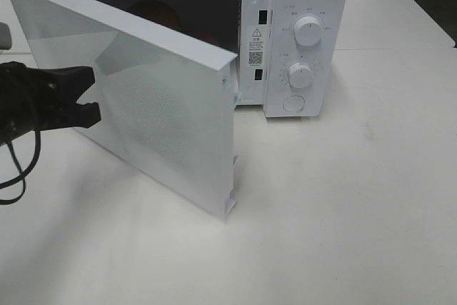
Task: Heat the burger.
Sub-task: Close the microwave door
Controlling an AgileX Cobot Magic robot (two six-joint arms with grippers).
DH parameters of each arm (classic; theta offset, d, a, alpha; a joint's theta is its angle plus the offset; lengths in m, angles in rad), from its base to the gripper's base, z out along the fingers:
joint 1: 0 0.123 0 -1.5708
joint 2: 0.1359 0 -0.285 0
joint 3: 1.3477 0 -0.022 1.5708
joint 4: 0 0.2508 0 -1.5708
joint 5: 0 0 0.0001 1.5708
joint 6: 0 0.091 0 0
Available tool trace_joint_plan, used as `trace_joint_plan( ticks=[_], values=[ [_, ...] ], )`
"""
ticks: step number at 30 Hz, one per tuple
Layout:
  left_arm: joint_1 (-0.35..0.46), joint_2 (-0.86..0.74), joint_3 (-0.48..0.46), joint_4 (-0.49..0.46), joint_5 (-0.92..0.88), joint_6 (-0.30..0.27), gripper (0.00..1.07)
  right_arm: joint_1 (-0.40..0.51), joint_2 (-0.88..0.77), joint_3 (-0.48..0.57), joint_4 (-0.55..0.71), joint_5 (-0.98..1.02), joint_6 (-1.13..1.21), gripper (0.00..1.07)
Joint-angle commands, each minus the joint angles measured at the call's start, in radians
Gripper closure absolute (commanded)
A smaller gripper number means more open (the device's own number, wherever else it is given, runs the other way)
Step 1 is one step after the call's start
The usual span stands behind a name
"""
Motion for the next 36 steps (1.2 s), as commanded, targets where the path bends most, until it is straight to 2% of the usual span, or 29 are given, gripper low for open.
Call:
trace_joint_plan(
  ticks=[1,6,10,12,25,36],
  values=[
    [-0.04,0.018,-0.039,-0.058,0.003,0.02,1.07,-0.004,-0.027,0.004,-0.003,0.0,0.005,0.32],
    [-0.111,0.066,-0.132,-0.166,0.056,0.065,1.07,-0.004,-0.027,0.004,-0.003,0.0,0.005,0.32],
    [-0.14,0.092,-0.182,-0.208,0.082,0.071,1.07,-0.004,-0.027,0.004,-0.003,0.0,0.005,0.32],
    [-0.161,0.121,-0.238,-0.232,0.11,0.071,1.07,-0.004,-0.027,0.004,-0.003,0.0,0.005,0.32],
    [-0.204,0.239,-0.45,-0.245,0.183,0.071,1.07,-0.004,-0.027,0.004,-0.003,0.0,0.005,0.32],
    [-0.209,0.32,-0.607,-0.254,0.252,0.071,1.07,-0.004,-0.027,0.004,-0.003,0.0,0.005,0.32]
  ],
)
